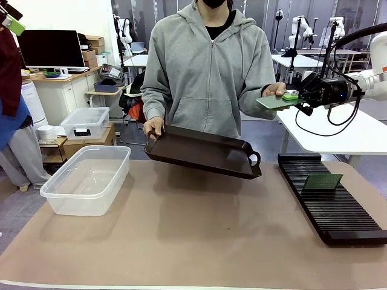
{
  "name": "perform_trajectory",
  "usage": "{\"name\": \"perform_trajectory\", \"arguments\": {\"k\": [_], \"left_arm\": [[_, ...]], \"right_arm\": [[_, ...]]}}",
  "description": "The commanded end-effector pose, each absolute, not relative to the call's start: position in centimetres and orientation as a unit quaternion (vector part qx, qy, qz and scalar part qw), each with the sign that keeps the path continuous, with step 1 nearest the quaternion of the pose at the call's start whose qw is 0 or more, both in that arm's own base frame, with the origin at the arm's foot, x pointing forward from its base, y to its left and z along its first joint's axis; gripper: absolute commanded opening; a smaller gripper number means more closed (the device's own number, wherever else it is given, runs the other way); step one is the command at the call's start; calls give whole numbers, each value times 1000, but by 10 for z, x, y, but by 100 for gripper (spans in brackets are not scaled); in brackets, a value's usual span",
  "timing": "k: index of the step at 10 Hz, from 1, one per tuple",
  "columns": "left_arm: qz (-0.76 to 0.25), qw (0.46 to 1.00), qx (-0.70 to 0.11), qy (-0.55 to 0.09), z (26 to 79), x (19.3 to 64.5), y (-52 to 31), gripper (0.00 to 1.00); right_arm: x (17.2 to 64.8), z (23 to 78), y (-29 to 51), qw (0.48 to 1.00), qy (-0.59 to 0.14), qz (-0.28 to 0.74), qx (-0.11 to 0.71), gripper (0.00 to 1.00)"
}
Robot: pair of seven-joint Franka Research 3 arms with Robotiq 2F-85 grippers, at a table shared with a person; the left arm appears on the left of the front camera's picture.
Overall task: Sort PCBs into racks and boxes based on the side picked up.
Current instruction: If the short side of the Blank PCB is picked up, insert it into the PCB Rack ; if the long side is picked up, place it in the Organizing box.
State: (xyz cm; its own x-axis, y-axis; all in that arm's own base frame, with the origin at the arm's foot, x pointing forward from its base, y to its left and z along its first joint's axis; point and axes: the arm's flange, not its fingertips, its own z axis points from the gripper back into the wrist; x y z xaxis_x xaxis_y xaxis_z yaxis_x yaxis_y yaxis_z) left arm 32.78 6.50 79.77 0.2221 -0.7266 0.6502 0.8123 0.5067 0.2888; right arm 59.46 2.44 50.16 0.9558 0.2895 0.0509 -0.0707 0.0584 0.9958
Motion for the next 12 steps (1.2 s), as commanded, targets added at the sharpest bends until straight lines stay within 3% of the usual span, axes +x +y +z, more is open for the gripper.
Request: {"name": "perform_trajectory", "arguments": {"k": [1,12], "left_arm": [[-493,780,-55,-380,796,327,65,100],[-493,780,-55,-380,796,327,65,100]], "right_arm": [[595,502,24,724,79,125,674,0],[595,502,24,724,79,125,674,0]]}}
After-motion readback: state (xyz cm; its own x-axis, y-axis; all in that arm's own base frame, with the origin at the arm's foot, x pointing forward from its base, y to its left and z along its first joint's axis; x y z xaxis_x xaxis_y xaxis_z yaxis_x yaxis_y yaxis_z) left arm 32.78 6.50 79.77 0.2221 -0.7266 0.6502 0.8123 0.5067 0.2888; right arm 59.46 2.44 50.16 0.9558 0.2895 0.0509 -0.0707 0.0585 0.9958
